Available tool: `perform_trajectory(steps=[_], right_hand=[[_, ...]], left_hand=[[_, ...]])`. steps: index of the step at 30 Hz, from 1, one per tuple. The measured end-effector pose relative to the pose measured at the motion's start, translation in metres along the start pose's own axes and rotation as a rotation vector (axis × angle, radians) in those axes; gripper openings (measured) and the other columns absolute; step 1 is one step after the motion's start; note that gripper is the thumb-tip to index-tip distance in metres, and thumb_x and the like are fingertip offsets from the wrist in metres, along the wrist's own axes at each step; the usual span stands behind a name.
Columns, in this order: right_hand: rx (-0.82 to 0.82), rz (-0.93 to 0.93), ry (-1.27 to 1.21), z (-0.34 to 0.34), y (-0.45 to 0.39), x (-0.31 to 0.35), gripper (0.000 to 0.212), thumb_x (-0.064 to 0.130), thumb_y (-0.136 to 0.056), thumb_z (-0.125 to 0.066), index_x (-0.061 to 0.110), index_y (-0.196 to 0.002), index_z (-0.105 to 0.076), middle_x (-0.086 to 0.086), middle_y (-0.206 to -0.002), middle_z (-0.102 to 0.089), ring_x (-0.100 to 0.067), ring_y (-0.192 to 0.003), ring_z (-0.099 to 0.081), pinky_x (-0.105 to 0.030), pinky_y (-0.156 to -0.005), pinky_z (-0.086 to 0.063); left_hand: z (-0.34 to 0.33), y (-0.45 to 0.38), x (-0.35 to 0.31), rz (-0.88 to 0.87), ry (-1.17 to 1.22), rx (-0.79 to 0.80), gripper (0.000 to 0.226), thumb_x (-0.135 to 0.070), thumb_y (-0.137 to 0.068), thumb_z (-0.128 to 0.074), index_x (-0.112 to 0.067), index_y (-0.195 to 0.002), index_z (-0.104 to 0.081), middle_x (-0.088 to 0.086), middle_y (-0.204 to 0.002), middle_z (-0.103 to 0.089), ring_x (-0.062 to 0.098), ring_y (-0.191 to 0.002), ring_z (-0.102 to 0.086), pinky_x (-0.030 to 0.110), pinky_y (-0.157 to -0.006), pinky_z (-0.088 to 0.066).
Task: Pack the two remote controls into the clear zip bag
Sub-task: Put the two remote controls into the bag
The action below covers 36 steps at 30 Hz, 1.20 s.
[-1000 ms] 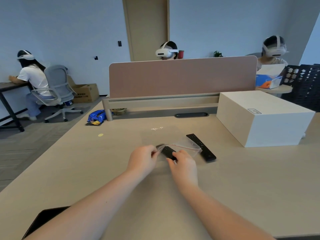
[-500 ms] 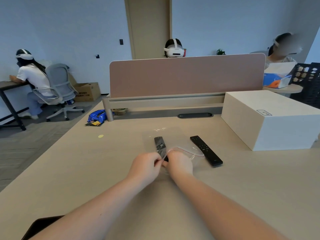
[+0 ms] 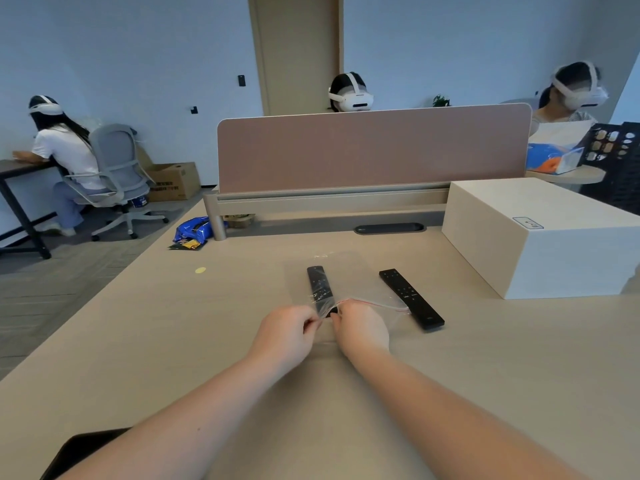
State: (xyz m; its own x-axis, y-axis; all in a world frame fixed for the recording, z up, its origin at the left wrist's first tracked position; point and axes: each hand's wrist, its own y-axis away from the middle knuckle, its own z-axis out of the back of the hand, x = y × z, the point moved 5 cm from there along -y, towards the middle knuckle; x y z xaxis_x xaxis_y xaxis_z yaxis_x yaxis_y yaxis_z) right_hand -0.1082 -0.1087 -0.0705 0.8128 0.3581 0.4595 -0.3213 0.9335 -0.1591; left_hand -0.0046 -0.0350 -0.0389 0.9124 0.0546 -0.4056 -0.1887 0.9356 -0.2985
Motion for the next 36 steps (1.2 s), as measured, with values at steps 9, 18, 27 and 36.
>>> perform_trajectory(steps=[9,18,27,36], right_hand=[[-0.43,0.037,-0.087,0.063,0.04,-0.062,0.029,0.021,-0.09,-0.053,0.009,-0.063,-0.057,-0.003,-0.064,-0.058,-0.025,-0.07,-0.05,-0.029,-0.055,-0.037],[-0.222,-0.244,0.088,0.063,0.033,-0.105,0.031,0.029,-0.093,-0.045,0.018,-0.121,-0.052,-0.004,-0.121,-0.06,-0.029,-0.115,-0.048,-0.038,-0.092,-0.04],[-0.18,-0.344,-0.161,0.062,0.025,-0.117,0.028,0.015,-0.092,-0.049,0.01,-0.116,-0.062,-0.014,-0.102,-0.068,-0.033,-0.098,-0.058,-0.031,-0.073,-0.047],[-0.332,-0.17,-0.548,0.141,0.044,-0.047,0.032,0.017,-0.091,-0.057,0.012,-0.123,-0.063,-0.006,-0.117,-0.068,-0.022,-0.105,-0.06,-0.026,-0.088,-0.043]], left_hand=[[0.003,0.003,0.001,0.048,-0.094,0.035,0.018,-0.024,-0.092,-0.052,-0.017,-0.089,-0.068,0.006,-0.095,-0.073,0.03,-0.093,-0.062,0.034,-0.073,-0.048],[0.008,0.008,-0.001,0.101,-0.178,0.027,0.019,-0.031,-0.091,-0.05,-0.027,-0.095,-0.068,-0.003,-0.101,-0.072,0.026,-0.099,-0.062,0.033,-0.075,-0.05],[0.006,0.008,-0.004,0.087,-0.2,0.028,0.026,-0.04,-0.092,-0.05,-0.024,-0.095,-0.07,-0.003,-0.097,-0.073,0.025,-0.095,-0.063,0.033,-0.071,-0.05],[0.012,-0.01,-0.027,0.205,-0.107,0.008,0.025,-0.04,-0.091,-0.053,-0.024,-0.082,-0.07,-0.002,-0.076,-0.066,0.026,-0.08,-0.062,0.028,-0.058,-0.042]])
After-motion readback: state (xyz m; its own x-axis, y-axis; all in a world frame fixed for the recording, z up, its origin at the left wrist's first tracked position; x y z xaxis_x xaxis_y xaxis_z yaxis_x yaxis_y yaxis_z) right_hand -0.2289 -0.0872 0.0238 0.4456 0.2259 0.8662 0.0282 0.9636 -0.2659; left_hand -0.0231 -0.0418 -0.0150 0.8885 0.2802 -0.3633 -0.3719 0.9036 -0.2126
